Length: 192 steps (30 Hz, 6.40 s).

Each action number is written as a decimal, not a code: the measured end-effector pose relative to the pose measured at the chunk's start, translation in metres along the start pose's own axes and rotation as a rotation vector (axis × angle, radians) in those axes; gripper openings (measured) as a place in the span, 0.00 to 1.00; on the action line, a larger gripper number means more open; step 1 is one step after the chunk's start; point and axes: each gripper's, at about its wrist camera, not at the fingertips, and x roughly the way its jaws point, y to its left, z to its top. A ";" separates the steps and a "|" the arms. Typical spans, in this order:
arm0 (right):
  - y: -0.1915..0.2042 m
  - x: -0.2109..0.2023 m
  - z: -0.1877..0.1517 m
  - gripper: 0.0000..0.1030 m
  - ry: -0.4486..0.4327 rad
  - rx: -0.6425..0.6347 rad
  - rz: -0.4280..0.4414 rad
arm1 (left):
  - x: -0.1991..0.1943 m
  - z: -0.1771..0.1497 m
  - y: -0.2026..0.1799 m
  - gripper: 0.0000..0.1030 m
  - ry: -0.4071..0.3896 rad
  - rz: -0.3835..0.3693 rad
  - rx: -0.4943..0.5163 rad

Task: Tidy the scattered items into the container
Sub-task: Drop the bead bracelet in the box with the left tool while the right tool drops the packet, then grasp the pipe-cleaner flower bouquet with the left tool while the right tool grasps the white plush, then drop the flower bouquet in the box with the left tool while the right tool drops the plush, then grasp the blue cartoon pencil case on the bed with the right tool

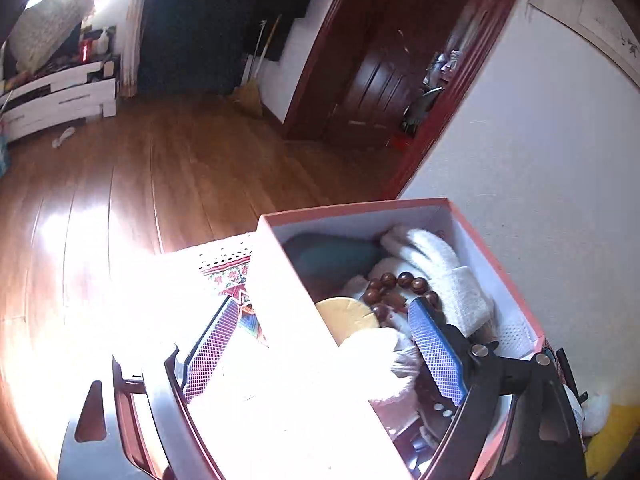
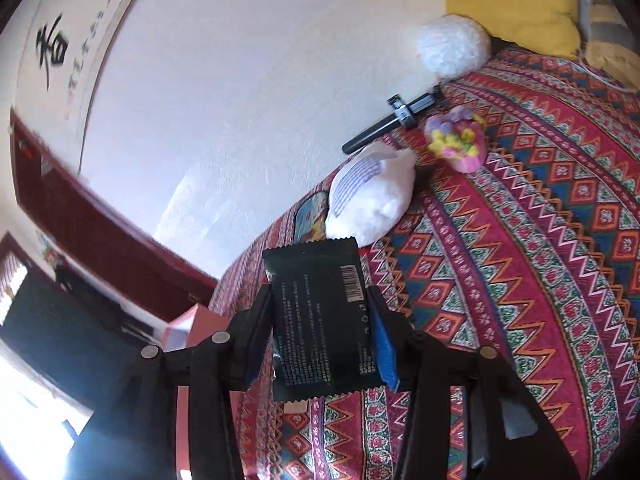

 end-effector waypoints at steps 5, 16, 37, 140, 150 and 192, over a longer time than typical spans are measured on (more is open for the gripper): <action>0.041 0.017 -0.033 0.42 0.090 -0.172 -0.026 | 0.003 0.013 -0.002 0.85 -0.002 -0.054 -0.052; 0.263 0.049 -0.098 0.42 0.171 -0.488 0.368 | 0.012 0.034 0.045 0.85 0.008 -0.060 -0.122; 0.039 -0.006 -0.046 0.81 -0.080 -0.266 -0.203 | -0.037 -0.025 -0.061 0.85 -0.072 -0.153 0.303; 0.281 0.391 -0.147 0.63 0.564 0.061 0.179 | -0.017 0.073 0.046 0.96 -0.116 -0.128 0.010; 0.273 0.321 -0.117 0.99 0.581 0.099 0.400 | -0.021 0.073 0.046 0.96 -0.111 -0.142 0.026; 0.105 0.384 0.062 0.52 0.397 -0.558 -0.369 | -0.061 -0.050 -0.143 0.96 -0.082 -0.358 0.427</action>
